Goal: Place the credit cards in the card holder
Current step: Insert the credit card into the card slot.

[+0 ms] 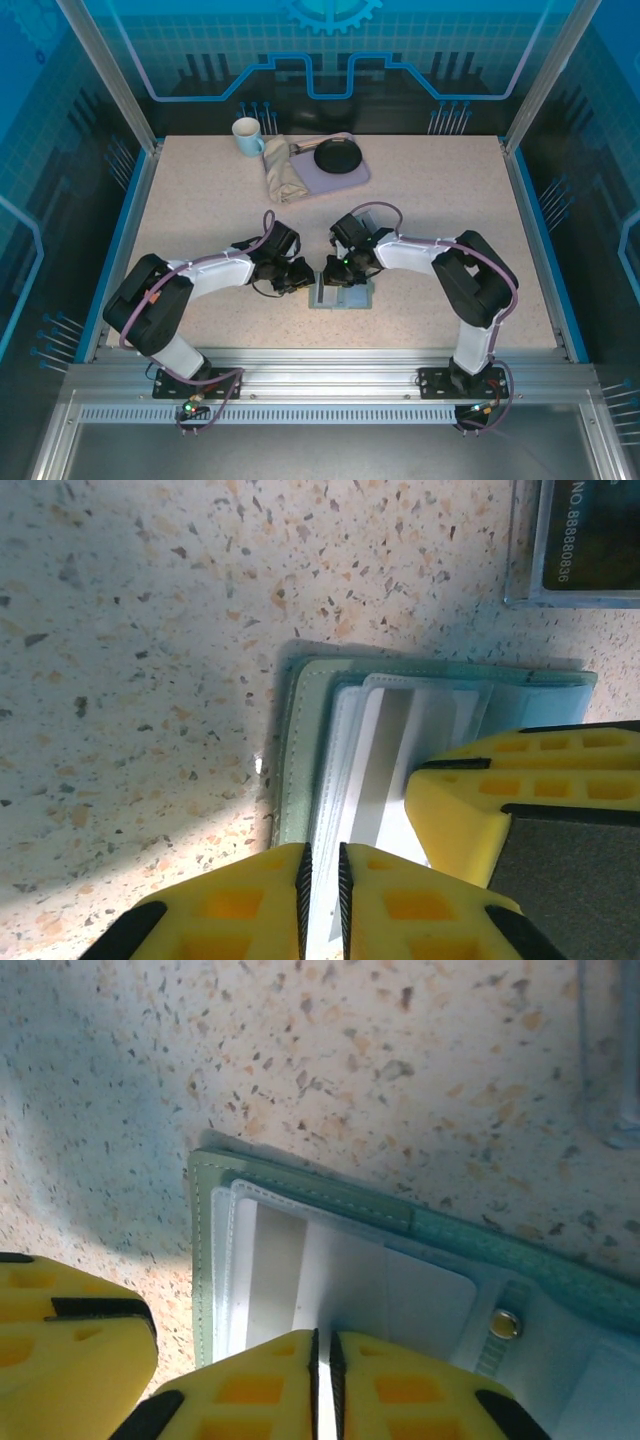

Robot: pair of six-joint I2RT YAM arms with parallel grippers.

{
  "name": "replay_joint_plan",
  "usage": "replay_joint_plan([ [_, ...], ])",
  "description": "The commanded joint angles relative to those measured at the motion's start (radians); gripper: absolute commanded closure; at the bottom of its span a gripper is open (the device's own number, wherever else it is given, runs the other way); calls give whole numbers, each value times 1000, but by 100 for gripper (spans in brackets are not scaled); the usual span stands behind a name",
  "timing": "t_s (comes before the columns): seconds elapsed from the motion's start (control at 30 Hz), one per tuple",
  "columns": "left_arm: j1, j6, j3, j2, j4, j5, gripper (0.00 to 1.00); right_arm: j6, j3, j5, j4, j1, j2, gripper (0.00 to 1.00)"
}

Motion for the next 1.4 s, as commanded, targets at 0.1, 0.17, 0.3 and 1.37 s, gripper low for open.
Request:
replay_joint_plan([
  [0.1,-6,5,6,-14,1,-9,82,20,-15,22,-15,-40,-71,84],
  [0.17,-6,8,12,-12,-4,-9,82,11,-5,26,-24,-44,-59,85],
  [0.3,-6,6,13,-14,-5,-9,82,10,-4,43,-31,-44,-28,86],
  [1.37,-4,0,61,33,-44,-12,73,-108,117,121,-288,-26,-103,75],
])
